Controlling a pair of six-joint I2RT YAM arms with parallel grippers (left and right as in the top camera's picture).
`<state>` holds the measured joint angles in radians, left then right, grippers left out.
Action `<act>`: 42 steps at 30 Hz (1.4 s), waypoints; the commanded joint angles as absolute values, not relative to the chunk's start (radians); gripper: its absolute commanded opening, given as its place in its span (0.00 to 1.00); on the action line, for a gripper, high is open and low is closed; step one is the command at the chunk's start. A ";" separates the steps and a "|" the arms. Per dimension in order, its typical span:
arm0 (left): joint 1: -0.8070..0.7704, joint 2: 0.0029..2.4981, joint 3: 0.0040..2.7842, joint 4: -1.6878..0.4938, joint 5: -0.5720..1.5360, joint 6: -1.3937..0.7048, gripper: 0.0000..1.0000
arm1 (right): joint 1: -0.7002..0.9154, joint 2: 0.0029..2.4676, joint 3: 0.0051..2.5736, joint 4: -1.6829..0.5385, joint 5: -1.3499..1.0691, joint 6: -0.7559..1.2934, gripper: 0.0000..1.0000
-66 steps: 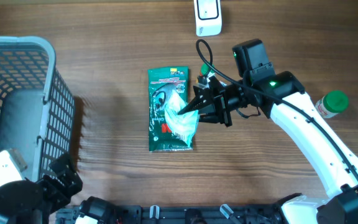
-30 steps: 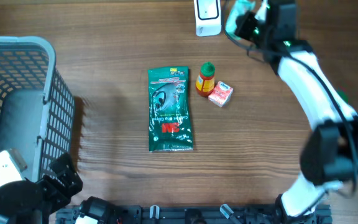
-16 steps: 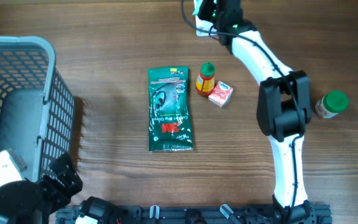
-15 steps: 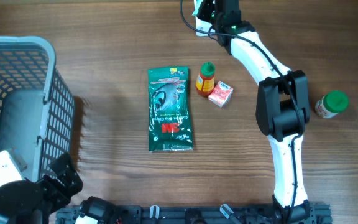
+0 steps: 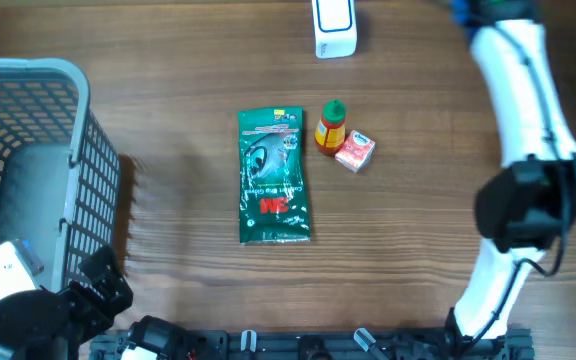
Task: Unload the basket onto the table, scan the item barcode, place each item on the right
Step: 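Carry the wipes packet to the right edge and release it, then move the right gripper to the pink tissue pack and grasp it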
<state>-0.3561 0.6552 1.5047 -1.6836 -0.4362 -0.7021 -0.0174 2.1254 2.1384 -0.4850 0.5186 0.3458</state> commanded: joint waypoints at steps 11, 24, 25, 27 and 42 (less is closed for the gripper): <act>-0.352 0.654 1.506 -1.684 -0.442 -0.715 1.00 | -0.636 2.394 2.130 -0.878 0.252 0.304 0.04; -0.352 0.654 1.506 -1.684 -0.442 -0.715 1.00 | -0.585 1.906 2.313 -1.086 -0.212 0.482 1.00; -0.352 0.654 1.506 -1.684 -0.442 -0.715 1.00 | -0.557 1.870 2.313 -1.125 -0.212 0.506 1.00; -0.352 0.654 1.506 -1.684 -0.442 -0.715 1.00 | -0.499 1.818 2.313 -1.214 -0.221 0.568 1.00; -0.352 0.654 1.506 -1.684 -0.442 -0.715 1.00 | 0.051 1.804 1.917 -1.486 -0.180 0.737 0.88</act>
